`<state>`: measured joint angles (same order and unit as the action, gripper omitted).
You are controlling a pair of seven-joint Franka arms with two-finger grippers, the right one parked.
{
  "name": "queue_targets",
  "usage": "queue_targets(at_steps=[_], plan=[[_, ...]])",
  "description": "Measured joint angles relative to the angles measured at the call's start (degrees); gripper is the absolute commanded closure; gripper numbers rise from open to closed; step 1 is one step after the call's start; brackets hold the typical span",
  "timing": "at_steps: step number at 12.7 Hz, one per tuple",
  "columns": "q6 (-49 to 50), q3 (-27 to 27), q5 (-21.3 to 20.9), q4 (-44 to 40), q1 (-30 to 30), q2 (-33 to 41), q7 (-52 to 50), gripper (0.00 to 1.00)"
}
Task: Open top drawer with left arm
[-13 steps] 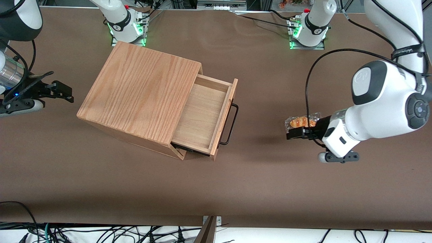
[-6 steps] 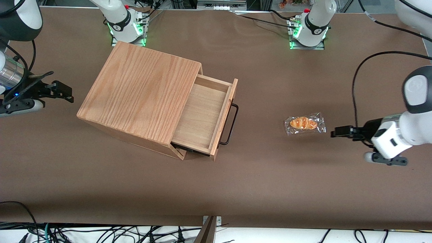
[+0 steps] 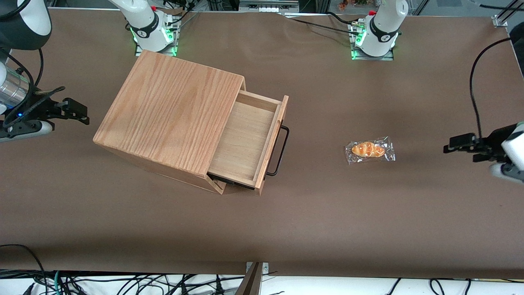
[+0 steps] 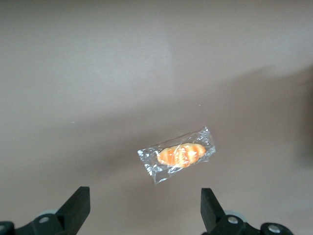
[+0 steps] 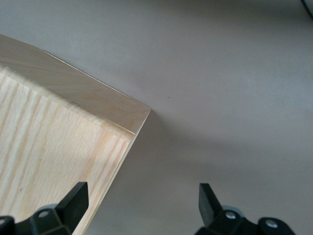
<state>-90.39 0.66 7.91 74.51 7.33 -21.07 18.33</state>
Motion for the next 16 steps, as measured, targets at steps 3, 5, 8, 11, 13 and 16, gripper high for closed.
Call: queue_targets(at_steps=[3,5,8,11,13,16], plan=[[-1.36,-0.24,-5.53,8.41,-1.81,9.25,0.62,0.0],[-1.04,-0.23,-5.94,11.18,-4.27,13.27,0.59,0.0],[2.32,-0.27,-6.06,12.73,-5.89,17.65,-1.21,0.0],[2.68,-0.68,-6.06,13.51,-5.88,18.73,-7.44,0.0],[2.67,-0.67,-6.06,13.91,-5.91,18.72,-8.59,0.0],[2.55,-0.67,-6.06,13.97,-6.03,18.73,-8.93,0.0]])
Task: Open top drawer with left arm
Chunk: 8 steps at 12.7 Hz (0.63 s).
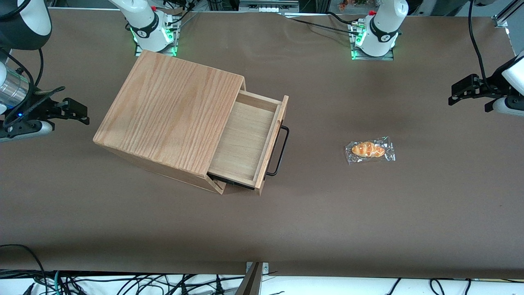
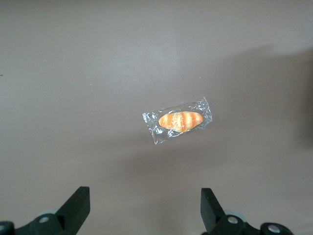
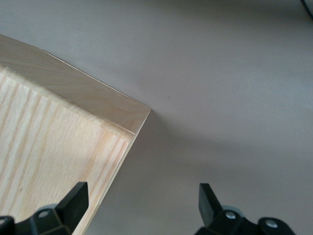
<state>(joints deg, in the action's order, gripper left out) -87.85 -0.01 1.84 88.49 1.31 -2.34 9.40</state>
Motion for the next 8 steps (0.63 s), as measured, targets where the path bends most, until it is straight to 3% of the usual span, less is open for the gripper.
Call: queue_targets(at_steps=[8], plan=[[-2.65,-0.02,0.0,1.53,-1.04,-0.53,-1.36,0.0]])
